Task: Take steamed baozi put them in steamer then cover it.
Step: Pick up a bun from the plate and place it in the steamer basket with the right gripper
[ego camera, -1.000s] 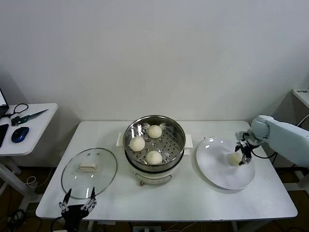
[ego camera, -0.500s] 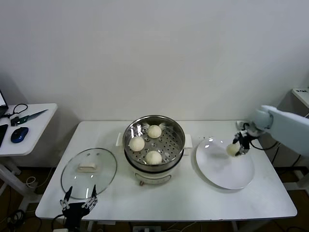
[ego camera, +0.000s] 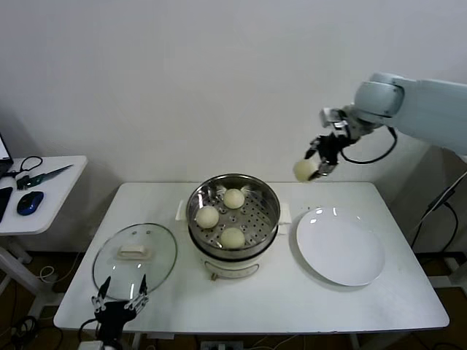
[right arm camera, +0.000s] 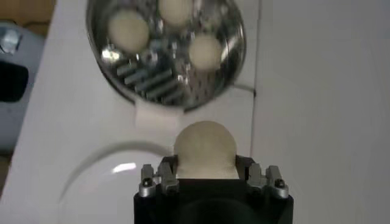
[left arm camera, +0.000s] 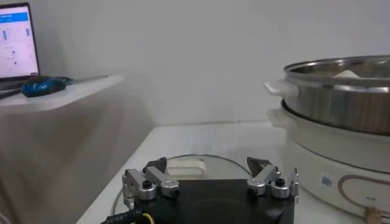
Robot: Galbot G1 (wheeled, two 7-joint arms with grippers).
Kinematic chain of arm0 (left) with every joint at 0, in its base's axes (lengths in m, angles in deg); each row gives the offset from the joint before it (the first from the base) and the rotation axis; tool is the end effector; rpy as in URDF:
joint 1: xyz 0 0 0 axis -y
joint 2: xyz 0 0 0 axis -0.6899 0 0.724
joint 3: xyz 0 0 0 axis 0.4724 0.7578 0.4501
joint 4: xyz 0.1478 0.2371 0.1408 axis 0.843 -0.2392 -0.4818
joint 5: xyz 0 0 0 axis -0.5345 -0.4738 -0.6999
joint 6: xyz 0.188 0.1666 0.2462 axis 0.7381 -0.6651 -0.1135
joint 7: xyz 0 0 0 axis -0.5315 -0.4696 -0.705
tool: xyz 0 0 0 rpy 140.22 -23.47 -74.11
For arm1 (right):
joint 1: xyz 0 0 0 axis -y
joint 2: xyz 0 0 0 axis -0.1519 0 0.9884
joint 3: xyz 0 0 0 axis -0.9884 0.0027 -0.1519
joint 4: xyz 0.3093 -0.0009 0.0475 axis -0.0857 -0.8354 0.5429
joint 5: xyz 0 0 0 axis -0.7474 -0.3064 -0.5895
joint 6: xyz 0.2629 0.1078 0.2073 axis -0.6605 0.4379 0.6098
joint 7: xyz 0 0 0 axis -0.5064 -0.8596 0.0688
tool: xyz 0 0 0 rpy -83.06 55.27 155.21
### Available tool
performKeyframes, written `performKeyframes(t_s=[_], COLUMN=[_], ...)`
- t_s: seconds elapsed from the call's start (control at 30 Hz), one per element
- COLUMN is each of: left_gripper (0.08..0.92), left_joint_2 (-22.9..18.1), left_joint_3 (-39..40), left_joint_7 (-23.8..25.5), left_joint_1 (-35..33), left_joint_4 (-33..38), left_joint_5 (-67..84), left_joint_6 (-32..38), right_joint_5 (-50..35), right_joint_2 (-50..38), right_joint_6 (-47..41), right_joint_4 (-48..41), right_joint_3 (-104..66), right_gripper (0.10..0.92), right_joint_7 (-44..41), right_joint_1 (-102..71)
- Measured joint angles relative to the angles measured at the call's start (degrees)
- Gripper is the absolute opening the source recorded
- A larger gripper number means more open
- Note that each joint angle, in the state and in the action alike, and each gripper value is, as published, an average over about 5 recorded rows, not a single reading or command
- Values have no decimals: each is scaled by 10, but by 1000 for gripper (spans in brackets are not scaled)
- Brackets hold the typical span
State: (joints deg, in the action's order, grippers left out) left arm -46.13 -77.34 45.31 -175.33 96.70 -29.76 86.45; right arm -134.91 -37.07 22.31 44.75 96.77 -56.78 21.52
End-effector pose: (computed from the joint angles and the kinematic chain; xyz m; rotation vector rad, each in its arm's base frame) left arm 0.1338 0.0551 -0.3076 0.1821 -2.8627 -0.1060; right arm 0.5117 -0.0200 0.0411 1.3661 -1.5498 1.4021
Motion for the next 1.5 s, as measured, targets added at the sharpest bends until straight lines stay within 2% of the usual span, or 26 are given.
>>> performKeyframes(t_s=[0.33,0.7,1.17,1.27,1.4,1.5], left_gripper=[823,823,823,823,823,823], left_joint_2=[-1,1,2,2,2,2], left_joint_3=[1,-4,-5,-5,-5,-5], left_joint_7=[1,1,1,1,1,1], left_joint_1=[2,-3,-3,-3,-3,-2], left_joint_4=[3,5,5,6,7,9], left_joint_5=[2,6,8,9,9,9], left_joint_6=[-2,-2,-4,-5,-8,-11], right_joint_5=[-42,-18,12,16,22,26], right_joint_2=[68,128,162,162,159,153], right_joint_6=[-65,-89,-96,-93,-83,-72], right_joint_4=[58,5,-42,-47,-47,-46], right_joint_3=[4,-13,-15,-17,-19,-21], right_gripper=[631,628,629,664,768,813], right_joint_7=[68,107,116,114,103,89], right_joint_1=[-31,-119,-179,-183,-181,-175])
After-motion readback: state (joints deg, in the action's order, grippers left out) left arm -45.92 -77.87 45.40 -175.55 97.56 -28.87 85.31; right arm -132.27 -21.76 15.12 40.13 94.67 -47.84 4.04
